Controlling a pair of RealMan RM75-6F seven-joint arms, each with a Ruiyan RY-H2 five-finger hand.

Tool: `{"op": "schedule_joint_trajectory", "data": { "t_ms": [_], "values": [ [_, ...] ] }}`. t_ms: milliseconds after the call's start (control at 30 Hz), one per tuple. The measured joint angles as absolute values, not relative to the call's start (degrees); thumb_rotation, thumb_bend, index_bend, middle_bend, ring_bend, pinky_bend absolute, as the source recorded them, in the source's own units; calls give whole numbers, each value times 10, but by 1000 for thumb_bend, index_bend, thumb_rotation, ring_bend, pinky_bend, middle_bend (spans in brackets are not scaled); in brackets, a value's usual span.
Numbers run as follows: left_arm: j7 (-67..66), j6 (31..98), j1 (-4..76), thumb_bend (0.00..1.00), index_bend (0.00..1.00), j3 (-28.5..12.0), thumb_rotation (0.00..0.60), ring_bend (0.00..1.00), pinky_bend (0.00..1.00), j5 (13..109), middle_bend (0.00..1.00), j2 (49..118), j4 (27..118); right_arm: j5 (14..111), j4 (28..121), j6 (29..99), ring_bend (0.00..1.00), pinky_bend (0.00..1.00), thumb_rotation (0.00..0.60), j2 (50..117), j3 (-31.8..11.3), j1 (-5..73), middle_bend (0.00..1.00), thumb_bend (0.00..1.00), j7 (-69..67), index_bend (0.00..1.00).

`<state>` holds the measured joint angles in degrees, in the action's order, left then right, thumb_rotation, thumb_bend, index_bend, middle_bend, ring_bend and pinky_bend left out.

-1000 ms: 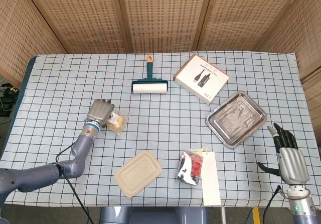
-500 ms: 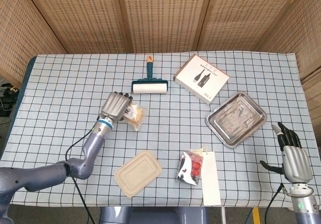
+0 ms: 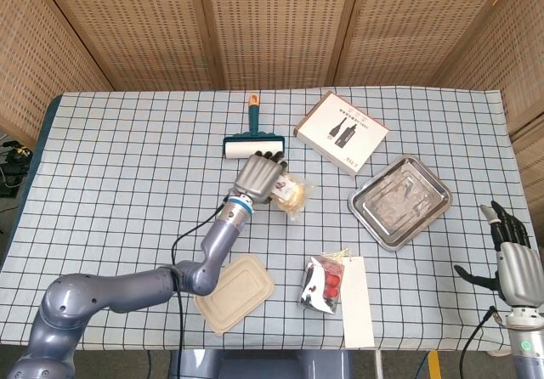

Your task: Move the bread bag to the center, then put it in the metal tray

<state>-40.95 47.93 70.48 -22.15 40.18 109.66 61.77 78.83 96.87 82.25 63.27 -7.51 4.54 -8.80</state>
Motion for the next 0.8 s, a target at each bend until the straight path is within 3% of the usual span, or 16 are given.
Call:
{"op": "schedule_joint_trajectory", "data": {
  "t_ms": [100, 400, 600, 800],
  "values": [
    [-410, 465, 729, 2, 0, -238, 600, 0, 0, 381, 0, 1117, 597, 788, 964, 824, 0, 0, 600, 633, -75, 44, 0, 84, -93, 0],
    [-419, 470, 730, 0, 0, -236, 600, 0, 0, 362, 0, 1094, 626, 792, 963, 823, 0, 0, 600, 637, -71, 44, 0, 84, -82, 0],
    [-402, 514, 678, 0, 0, -210, 600, 0, 0, 397, 0, 1031, 723, 797, 965, 818, 0, 0, 600, 643, -65, 46, 0, 83, -62, 0],
    [-384, 611, 566, 0, 0, -136, 600, 0, 0, 466, 0, 897, 901, 796, 963, 811, 0, 0, 600, 658, -61, 52, 0, 84, -31, 0]
  ]
}}
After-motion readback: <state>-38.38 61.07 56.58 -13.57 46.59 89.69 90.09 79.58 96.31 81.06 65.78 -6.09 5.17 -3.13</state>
